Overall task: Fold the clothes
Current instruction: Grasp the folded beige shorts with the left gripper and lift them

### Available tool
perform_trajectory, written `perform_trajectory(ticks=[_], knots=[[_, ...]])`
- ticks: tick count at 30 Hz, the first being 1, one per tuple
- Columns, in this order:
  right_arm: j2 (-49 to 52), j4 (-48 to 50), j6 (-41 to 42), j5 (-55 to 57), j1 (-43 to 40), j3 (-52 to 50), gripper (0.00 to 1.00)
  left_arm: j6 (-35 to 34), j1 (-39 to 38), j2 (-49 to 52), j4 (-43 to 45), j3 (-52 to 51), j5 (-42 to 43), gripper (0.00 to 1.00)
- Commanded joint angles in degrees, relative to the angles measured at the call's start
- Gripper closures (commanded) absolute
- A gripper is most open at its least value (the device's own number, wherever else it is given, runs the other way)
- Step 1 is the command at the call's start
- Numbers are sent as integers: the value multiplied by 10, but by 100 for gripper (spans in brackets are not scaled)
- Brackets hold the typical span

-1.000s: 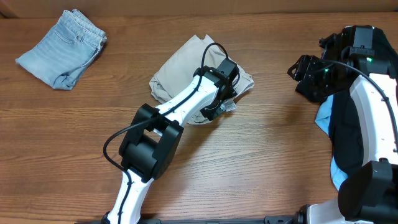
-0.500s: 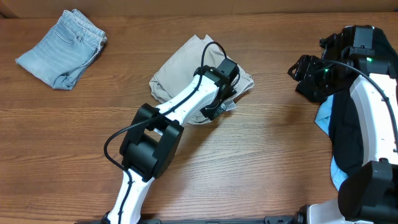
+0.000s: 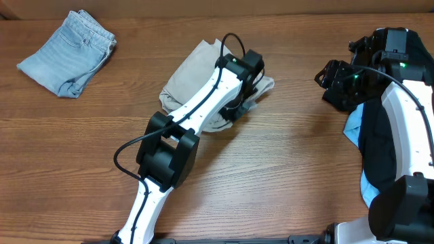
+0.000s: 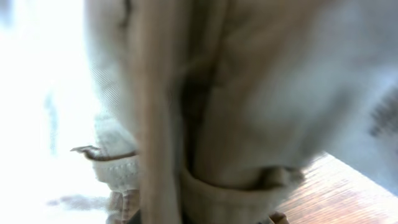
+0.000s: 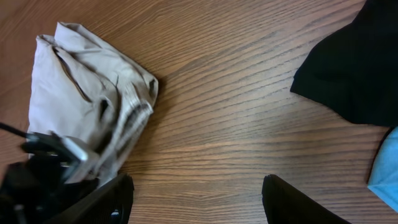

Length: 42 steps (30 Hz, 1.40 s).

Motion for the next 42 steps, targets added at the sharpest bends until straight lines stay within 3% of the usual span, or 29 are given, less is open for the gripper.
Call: perform_trajectory(ticks=[1,21,30,42], knots=[[0,1,-3,4,1,-1,30,-18,7,3,-16,64,3,96],[0,3,-2,4,1,-1,30,-27,34,2,-99,240,-29,96],[0,3,-2,4,1,-1,30,-27,48,2,-133,315,-103,96],[0,3,-2,4,1,-1,30,-28,99,-5,-149,420,-132,96]])
